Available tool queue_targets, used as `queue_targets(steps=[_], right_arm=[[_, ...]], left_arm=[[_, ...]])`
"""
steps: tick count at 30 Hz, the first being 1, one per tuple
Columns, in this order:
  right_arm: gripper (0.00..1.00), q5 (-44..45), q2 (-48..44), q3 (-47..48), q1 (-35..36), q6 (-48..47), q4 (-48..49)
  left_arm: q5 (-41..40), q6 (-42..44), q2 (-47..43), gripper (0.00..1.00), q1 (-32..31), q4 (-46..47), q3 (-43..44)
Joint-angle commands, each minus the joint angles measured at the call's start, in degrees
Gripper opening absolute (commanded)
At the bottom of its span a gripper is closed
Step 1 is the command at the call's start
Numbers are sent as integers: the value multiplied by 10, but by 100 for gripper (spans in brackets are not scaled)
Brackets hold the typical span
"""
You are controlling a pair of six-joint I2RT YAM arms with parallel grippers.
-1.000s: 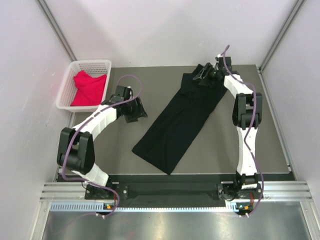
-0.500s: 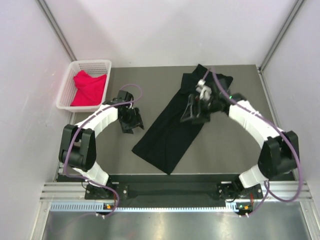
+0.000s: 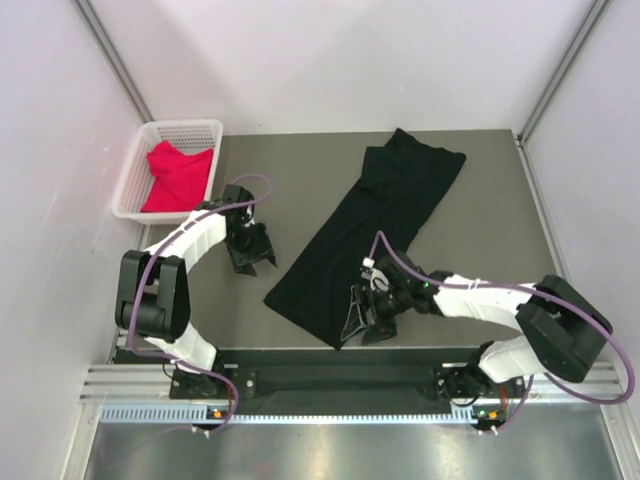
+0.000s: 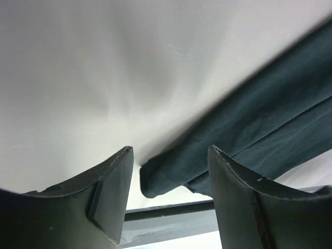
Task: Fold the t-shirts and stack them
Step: Fold the tshirt
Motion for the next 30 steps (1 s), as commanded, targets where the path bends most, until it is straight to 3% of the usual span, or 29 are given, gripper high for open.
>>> queue_targets(steps=[1,2,6,7,9,13,24,30], right_arm=[[72,77,-43,-66,46,193,203],[72,97,-54,-77,53,220,240],[68,212,-72,-83,97,318,234],[61,252,-71,-76,119,352,231],[56,280,-59,-60,148,371,217],[55,290,-13,-21,177,401,174],[57,338,-35,-32,194,435,90],[57,345,-33,-59,199,474,108]], left_arm=[[15,9,-9,64,9,-15,-5],[10,6,-13,64,9,-15,-5],[-15,-14,-22,64,10,-25,-9],[-17,-23,-25,64,10,-25,-10],[-13,-33,-30,63,10,-26,-12],[-28,-40,-45,61,10,-37,-7],[-72,-41,-59,62,10,-63,-2],[-70,-41,-59,61,10,-64,3]])
